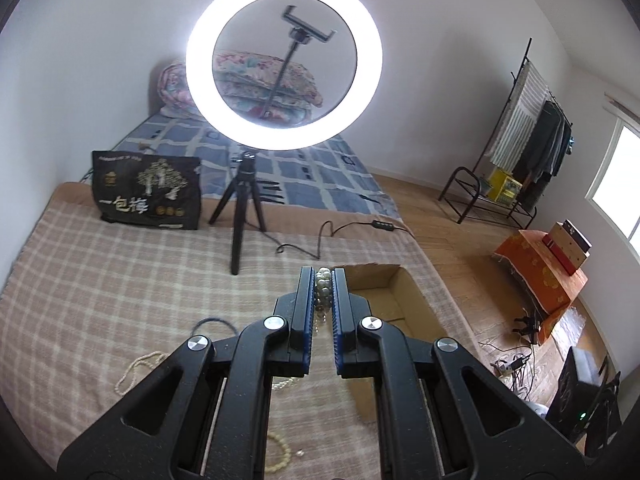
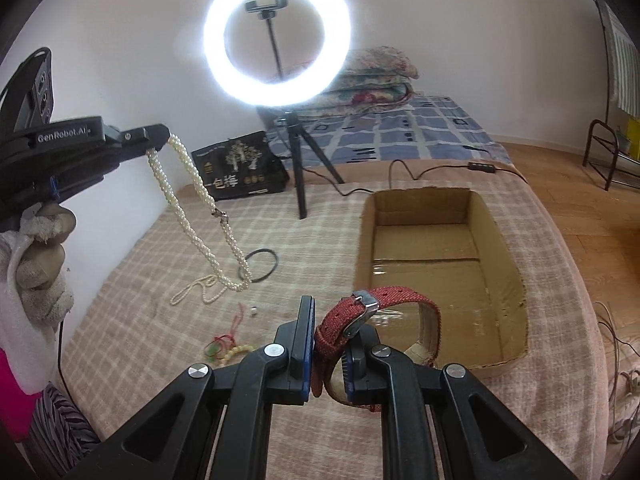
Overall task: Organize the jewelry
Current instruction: 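Carry the pearl necklace in the left tool while the right tool carries the watch to the box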
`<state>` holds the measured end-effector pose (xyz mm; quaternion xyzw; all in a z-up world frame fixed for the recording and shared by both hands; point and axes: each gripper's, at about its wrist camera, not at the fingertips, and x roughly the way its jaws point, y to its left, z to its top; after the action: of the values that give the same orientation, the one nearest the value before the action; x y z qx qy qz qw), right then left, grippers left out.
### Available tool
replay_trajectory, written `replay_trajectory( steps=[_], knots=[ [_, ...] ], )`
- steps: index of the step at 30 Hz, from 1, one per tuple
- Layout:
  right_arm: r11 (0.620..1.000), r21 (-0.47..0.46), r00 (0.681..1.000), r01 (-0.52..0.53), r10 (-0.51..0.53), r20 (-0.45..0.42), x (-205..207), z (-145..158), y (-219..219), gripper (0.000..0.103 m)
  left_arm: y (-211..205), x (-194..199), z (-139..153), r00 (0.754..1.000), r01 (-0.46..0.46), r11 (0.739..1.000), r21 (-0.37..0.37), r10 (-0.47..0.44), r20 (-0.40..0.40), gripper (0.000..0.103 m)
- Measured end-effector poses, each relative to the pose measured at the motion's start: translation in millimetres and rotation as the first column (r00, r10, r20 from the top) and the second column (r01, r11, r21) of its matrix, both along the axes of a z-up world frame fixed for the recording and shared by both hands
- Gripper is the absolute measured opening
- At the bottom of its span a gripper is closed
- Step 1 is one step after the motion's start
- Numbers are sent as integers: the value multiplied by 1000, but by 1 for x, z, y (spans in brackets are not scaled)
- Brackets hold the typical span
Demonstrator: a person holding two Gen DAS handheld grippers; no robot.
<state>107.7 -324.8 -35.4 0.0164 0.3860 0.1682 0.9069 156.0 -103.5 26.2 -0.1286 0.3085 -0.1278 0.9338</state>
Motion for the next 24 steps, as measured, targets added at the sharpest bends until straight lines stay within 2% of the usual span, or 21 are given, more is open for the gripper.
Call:
replay_trajectory(
  steps=[12, 24],
  knots=[
    [998, -4, 996, 63, -63, -58, 21, -20, -30, 10, -72, 56, 14, 997, 78, 997, 23, -79, 25, 6],
    [996, -3, 991, 86, -86, -103, 41, -37, -38, 10, -122, 101, -14, 990, 132, 991, 33, -130, -54, 6]
  ],
)
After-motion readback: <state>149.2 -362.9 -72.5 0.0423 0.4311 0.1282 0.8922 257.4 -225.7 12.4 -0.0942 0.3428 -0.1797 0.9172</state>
